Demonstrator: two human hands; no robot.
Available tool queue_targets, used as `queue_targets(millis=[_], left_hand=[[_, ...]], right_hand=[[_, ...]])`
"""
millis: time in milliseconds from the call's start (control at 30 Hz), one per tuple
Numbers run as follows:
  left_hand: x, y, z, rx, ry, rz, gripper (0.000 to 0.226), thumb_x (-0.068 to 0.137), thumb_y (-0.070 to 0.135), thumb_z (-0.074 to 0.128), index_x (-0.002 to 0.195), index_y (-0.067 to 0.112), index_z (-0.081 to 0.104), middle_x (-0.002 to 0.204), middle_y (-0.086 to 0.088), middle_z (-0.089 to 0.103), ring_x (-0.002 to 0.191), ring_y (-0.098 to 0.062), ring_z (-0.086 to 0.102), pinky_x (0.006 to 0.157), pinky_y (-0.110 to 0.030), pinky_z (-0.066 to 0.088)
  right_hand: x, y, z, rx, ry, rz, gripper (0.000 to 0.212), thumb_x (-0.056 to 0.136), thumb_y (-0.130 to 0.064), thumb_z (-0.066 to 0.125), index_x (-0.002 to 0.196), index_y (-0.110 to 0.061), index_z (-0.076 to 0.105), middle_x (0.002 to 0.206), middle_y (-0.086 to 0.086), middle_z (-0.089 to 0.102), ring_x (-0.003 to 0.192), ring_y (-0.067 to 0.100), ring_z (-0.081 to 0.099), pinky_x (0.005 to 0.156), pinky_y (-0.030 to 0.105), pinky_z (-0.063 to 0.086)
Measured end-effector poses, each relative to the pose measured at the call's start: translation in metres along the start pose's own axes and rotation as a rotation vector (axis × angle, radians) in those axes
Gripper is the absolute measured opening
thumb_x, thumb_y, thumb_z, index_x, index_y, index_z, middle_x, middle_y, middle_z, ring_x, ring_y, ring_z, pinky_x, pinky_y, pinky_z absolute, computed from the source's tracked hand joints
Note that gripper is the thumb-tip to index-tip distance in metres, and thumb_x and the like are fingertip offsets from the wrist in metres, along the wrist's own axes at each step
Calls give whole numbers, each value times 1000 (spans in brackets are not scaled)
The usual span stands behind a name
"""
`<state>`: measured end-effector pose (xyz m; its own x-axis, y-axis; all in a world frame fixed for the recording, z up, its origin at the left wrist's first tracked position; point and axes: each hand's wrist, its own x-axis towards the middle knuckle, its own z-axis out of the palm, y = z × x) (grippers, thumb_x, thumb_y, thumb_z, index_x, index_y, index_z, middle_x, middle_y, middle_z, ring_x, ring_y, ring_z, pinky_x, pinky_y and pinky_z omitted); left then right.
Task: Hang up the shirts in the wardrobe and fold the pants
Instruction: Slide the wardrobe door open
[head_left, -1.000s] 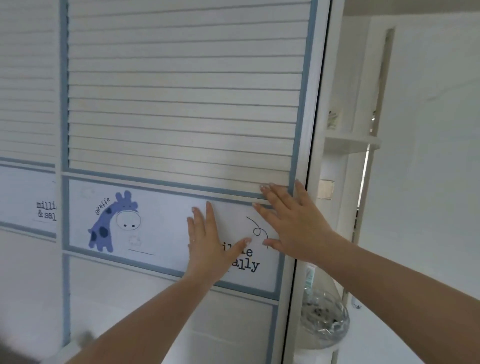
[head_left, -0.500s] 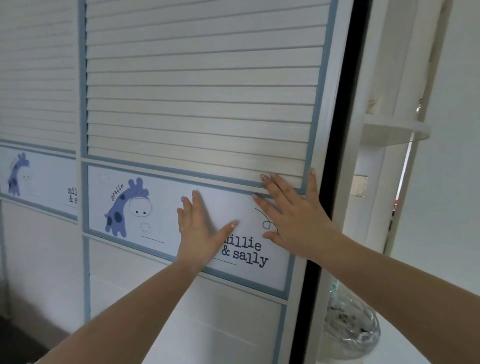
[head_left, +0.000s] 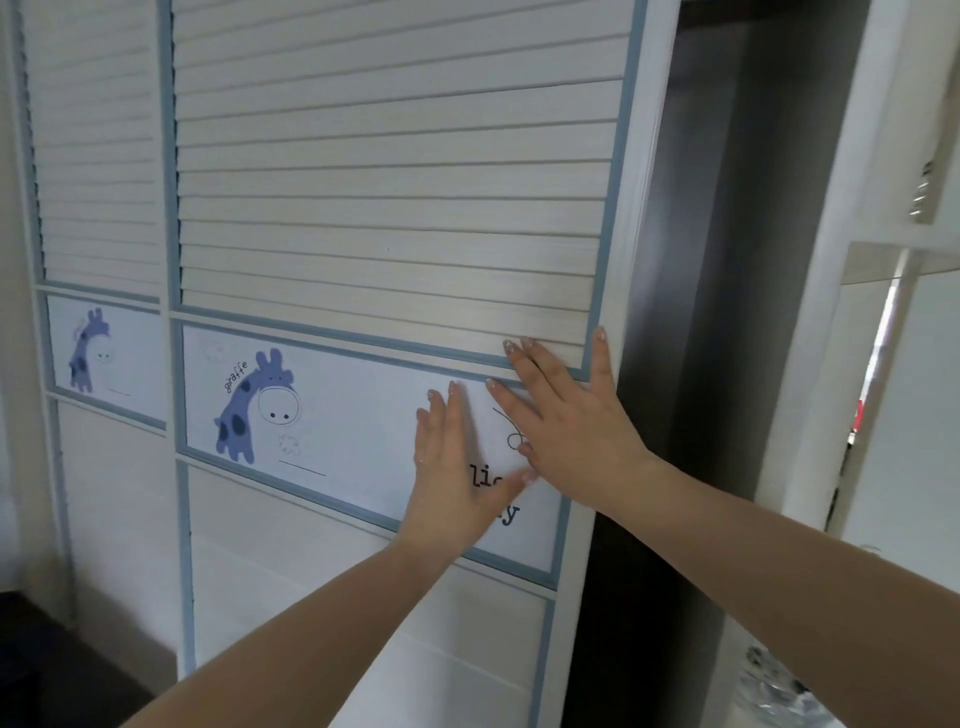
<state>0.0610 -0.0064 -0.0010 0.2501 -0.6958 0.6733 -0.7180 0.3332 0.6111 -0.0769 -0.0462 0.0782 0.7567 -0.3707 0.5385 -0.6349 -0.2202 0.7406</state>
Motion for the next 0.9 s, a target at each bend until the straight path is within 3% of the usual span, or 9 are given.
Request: queue_targets(millis=[133, 200, 300, 367, 533, 700, 900], left_hand=[[7, -10, -2, 81, -31, 9, 102, 60, 78, 45, 124, 56, -32, 151, 18, -29, 143, -9, -24, 120, -43, 0], [13, -21, -7, 101, -22, -19, 104, 57, 83, 44, 125, 57, -31, 152, 18, -29, 144, -10, -23, 120, -46, 2], [20, -37, -15, 105, -9, -18, 108, 53, 90, 37, 126, 56, -34, 144, 22, -36, 141, -8, -28, 117, -47, 0], [24, -48, -19, 112, 3, -2, 109, 52, 94, 33, 127, 56, -37, 142, 24, -39, 137, -6, -33, 115, -47, -2], [34, -75, -34, 116, 14, 26, 111, 51, 99, 30, 131, 56, -34, 145, 25, -37, 136, -3, -34, 113, -47, 0], [43, -97, -55, 148, 16, 16, 109, 53, 93, 37, 129, 58, -33, 144, 26, -36, 138, -4, -29, 115, -46, 1], [51, -121, -79, 167, 19, 48, 108, 59, 85, 47, 130, 58, -29, 147, 23, -31, 140, -5, -25, 112, -37, -2]], right_hand=[[20, -14, 1, 25, 27, -31, 91, 81, -51, 64, 151, -18, 16, 159, 16, 7, 146, 32, 3, 102, 72, -15], [26, -15, 2, 24, 101, -36, 89, 77, -44, 70, 148, -13, 26, 157, 19, 16, 145, 34, 12, 111, 65, -3], [28, -21, 5, 131, 328, 18, 67, 85, -27, 60, 143, -4, 36, 152, 22, 27, 141, 37, 24, 114, 54, 21], [29, -27, 7, 222, 396, 82, 71, 83, -25, 59, 144, -1, 32, 152, 23, 26, 141, 37, 23, 113, 55, 24], [35, -39, 16, 431, 347, 264, 90, 81, -42, 63, 146, 3, 20, 154, 23, 19, 144, 35, 17, 115, 52, 18], [59, -60, 20, 634, 216, 397, 102, 80, -57, 57, 150, -3, 4, 158, 12, -1, 146, 25, 3, 117, 44, 5], [84, -83, 25, 753, 114, 376, 102, 85, -64, 46, 142, -19, -25, 160, 7, -2, 147, 20, 2, 115, 35, -9]])
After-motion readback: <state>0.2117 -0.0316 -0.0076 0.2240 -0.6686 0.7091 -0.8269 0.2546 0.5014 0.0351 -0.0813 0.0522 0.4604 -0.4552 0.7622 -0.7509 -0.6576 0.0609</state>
